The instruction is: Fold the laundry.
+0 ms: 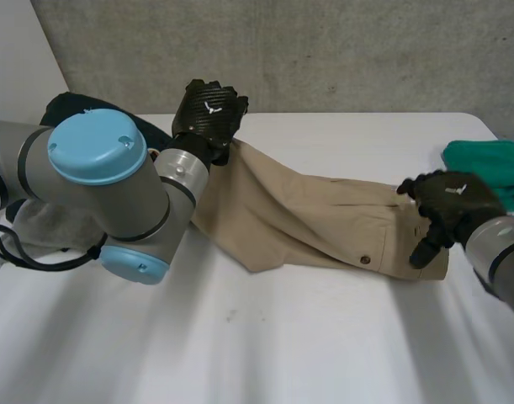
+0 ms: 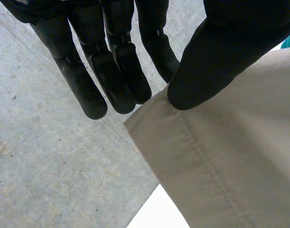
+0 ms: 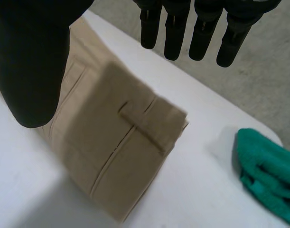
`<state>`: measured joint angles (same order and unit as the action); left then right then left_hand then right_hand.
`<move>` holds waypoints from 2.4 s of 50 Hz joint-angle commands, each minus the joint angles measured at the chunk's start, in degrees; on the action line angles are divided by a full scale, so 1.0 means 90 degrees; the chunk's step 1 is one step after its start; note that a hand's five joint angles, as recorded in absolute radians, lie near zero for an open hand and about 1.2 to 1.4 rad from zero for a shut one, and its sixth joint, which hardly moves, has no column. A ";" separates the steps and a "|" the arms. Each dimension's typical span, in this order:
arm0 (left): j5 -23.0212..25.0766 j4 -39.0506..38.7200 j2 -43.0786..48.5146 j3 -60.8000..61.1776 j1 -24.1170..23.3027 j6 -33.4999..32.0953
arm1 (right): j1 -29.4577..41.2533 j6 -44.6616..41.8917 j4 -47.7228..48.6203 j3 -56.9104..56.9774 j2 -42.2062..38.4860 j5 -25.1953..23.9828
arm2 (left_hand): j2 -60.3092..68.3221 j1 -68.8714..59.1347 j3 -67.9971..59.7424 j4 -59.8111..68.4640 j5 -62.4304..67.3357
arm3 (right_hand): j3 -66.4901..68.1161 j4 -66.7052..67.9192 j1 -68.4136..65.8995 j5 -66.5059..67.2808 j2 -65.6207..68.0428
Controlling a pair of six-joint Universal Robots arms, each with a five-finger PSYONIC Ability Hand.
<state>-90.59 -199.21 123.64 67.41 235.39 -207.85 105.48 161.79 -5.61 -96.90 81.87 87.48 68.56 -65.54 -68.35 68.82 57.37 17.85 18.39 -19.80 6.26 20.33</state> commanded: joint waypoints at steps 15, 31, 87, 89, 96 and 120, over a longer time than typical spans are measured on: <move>-0.0023 0.1000 -0.1539 0.1094 -0.0100 0.0262 | -0.0021 -0.0719 0.0458 0.1362 -0.0407 0.0104 | 0.1271 -0.1606 -0.1294 0.1242 0.1403 | 0.6906 0.6845 -0.6689 0.7082 0.6630; -0.0247 0.3169 -0.4060 0.0879 -0.0071 0.0272 | -0.0080 -0.2107 -0.2549 0.3179 0.1138 -0.0149 | 0.1271 -0.1606 -0.1294 0.1242 0.1403 | 0.6906 0.6845 -0.6689 0.7082 0.6630; 0.0300 -0.1626 -0.0750 0.2734 -0.0344 0.0135 | 0.0301 -0.1824 0.1639 0.1959 -0.2729 0.0729 | 0.1271 -0.1606 -0.1294 0.1242 0.1403 | 0.6906 0.6845 -0.6689 0.7082 0.6630; 0.0300 -0.1265 -0.0896 0.2890 -0.0364 0.0135 | 0.0301 -0.1834 0.1405 0.1734 -0.2622 0.0700 | 0.1271 -0.1606 -0.1294 0.1242 0.1403 | 0.6906 0.6845 -0.6689 0.7082 0.6630; 0.0261 0.0927 -0.2075 0.3125 -0.0412 0.0097 | 0.0291 -0.2408 0.0138 0.1032 -0.1316 0.0661 | 0.1271 -0.1606 -0.1294 0.1242 0.1403 | 0.6906 0.6845 -0.6689 0.7082 0.6630; 0.0251 0.3649 -0.1816 0.2297 -0.0647 0.0048 | -0.0246 -0.4363 -0.1722 -0.0358 -0.0148 0.0074 | 0.1271 -0.1606 -0.1294 0.1242 0.1403 | 0.6906 0.6845 -0.6689 0.7082 0.6630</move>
<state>-87.85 -157.68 96.02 93.73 229.04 -207.27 105.16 121.85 -25.29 -102.38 92.04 88.38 68.67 -65.55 -68.35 68.86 57.96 28.29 69.05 -64.83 56.47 67.52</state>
